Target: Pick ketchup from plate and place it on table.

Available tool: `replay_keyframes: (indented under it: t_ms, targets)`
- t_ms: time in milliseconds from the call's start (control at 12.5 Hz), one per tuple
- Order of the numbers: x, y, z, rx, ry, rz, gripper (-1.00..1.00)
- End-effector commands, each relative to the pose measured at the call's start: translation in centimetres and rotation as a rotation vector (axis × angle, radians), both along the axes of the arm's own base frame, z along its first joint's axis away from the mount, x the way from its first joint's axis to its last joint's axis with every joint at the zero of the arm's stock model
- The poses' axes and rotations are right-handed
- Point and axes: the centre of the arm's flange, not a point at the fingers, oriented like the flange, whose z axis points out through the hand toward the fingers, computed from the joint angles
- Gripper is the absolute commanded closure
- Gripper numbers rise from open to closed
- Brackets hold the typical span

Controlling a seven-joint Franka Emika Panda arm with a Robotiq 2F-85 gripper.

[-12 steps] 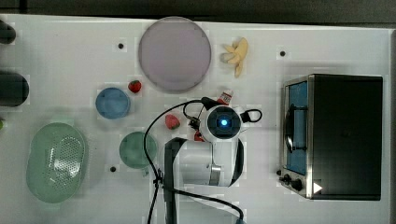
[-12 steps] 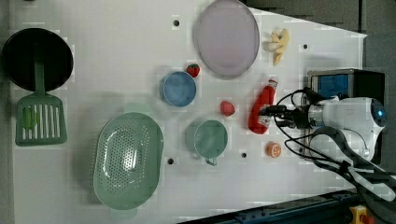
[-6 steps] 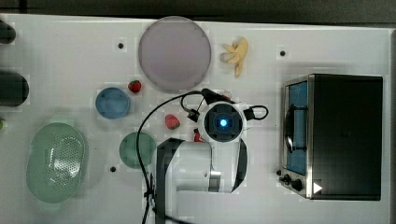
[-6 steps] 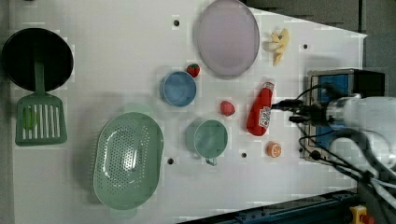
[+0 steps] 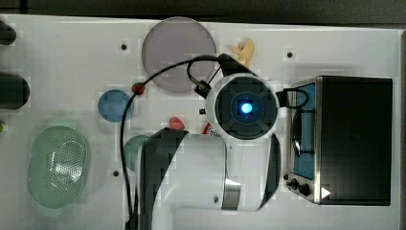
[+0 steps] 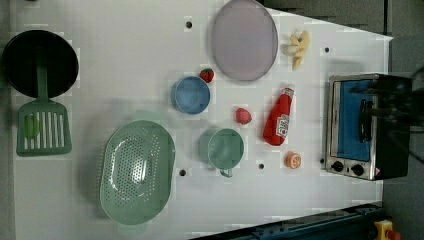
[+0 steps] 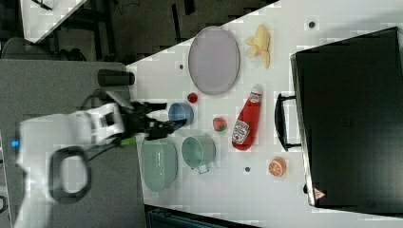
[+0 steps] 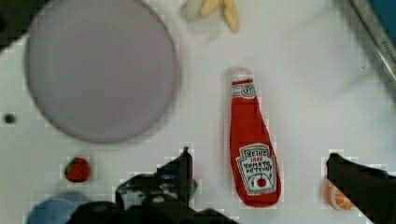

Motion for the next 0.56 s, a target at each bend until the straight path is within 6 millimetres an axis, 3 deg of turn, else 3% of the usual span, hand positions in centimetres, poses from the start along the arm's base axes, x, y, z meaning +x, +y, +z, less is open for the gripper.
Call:
replay_keyframes:
  t_ms: [80,400,560]
  targets:
    - [0.3,0.5,4.6,0.013,0.022,-0.104,-1.0]
    - [0.1,0.6,10.1,0.015,0.062,-0.16,-1.0]
    - [-0.7,0.5,11.4,0.013,0.124,-0.163,-1.0]
